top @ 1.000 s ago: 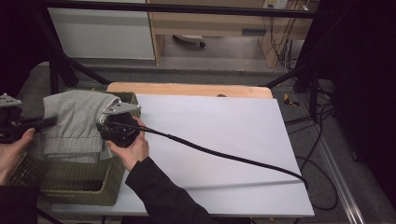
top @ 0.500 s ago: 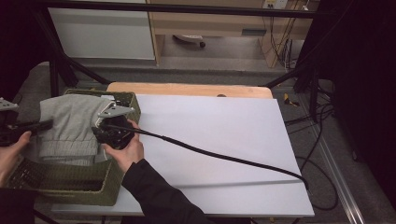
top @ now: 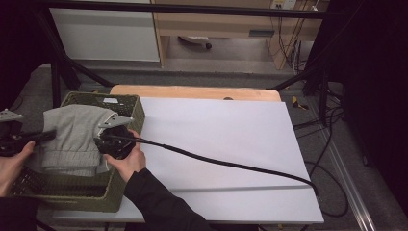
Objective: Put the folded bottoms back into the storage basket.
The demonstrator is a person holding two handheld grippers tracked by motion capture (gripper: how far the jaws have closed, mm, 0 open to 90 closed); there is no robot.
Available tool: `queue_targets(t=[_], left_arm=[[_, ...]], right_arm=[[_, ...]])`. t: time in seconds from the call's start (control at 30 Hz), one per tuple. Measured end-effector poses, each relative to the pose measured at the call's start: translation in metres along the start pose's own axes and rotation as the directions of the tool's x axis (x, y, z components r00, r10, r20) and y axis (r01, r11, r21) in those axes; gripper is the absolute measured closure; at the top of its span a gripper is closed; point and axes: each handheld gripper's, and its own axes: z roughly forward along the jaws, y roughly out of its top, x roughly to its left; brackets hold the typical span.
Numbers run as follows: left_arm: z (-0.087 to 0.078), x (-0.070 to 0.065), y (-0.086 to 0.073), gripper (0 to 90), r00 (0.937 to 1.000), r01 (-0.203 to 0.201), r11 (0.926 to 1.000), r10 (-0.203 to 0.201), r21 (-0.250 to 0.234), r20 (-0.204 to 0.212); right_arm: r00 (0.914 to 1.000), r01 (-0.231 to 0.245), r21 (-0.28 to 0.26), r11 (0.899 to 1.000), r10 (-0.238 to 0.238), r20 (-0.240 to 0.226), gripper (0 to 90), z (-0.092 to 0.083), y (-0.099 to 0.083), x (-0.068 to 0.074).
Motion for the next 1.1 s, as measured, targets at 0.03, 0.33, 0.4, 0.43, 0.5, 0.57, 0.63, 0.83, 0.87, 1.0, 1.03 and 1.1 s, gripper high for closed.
queue_targets(t=[0.03, 0.33, 0.4, 0.43, 0.5, 0.57, 0.63, 0.83, 0.87, 1.0, 1.03, 1.1], left_arm=[[0.002, 0.001, -0.002, 80.6, 1.0, 0.002, 1.0, -0.002, 0.006, 0.001], [0.018, 0.005, -0.015, 80.5, 0.9997, 0.025, 0.9991, -0.025, 0.035, 0.003], [0.02, 0.006, -0.017, 80.3, 0.9995, 0.03, 0.9987, -0.031, 0.042, 0.004], [0.022, 0.006, -0.017, 80.0, 0.9993, 0.036, 0.998, -0.036, 0.051, 0.001], [0.025, 0.007, -0.018, 77.2, 0.9989, 0.045, 0.9967, -0.044, 0.067, -0.013], [0.027, 0.008, -0.019, 64.2, 0.9978, 0.064, 0.9956, -0.063, 0.068, -0.017], [0.026, 0.007, -0.019, 55.7, 0.9972, 0.074, 0.9961, -0.074, 0.048, -0.014], [0.024, -0.002, -0.014, 36.3, 0.9985, 0.054, 0.9981, -0.053, 0.031, -0.015], [0.025, -0.004, -0.014, 33.7, 0.9986, 0.053, 0.9981, -0.053, 0.031, -0.007], [0.025, -0.011, -0.013, 24.9, 0.9989, 0.045, 0.9988, -0.045, 0.017, 0.014], [0.026, -0.013, -0.013, 21.8, 0.9989, 0.045, 0.9989, -0.045, 0.012, 0.014], [0.026, -0.016, -0.012, 15.1, 0.9991, 0.04, 0.9991, -0.04, 0.012, 0.015]], right_arm=[[1.0, -0.003, 0.004, 1.0, 0.003, 0.002, 72.8, 0.001, -0.001, 0.0], [0.9999, 0.005, 0.034, 0.999, -0.006, 0.009, 72.5, 0.012, -0.011, -0.002], [0.9999, 0.006, 0.044, 0.999, -0.007, 0.011, 71.3, 0.014, -0.013, -0.002], [0.9999, 0.006, 0.05, 0.999, -0.006, 0.009, 69.1, 0.015, -0.014, -0.002], [0.9999, 0.007, 0.078, 0.997, -0.008, 0.009, 61.0, 0.017, -0.016, -0.003], [0.9998, 0.015, 0.116, 0.993, -0.016, 0.01, 52.9, 0.018, -0.018, -0.004], [0.9987, 0.042, 0.097, 0.994, -0.045, 0.025, 43.2, 0.015, -0.019, -0.004], [0.9971, 0.057, 0.08, 0.995, -0.061, 0.046, 18.9, -0.002, -0.011, -0.008], [0.9969, 0.061, 0.08, 0.995, -0.065, 0.045, 17.7, -0.005, -0.01, -0.009], [0.9943, 0.089, 0.075, 0.993, -0.093, 0.053, 12.4, -0.019, -0.01, -0.015], [0.9944, 0.088, 0.078, 0.993, -0.093, 0.051, 11.4, -0.022, -0.011, -0.017], [0.9946, 0.086, 0.087, 0.993, -0.09, 0.052, 8.9, -0.029, -0.012, -0.021]])
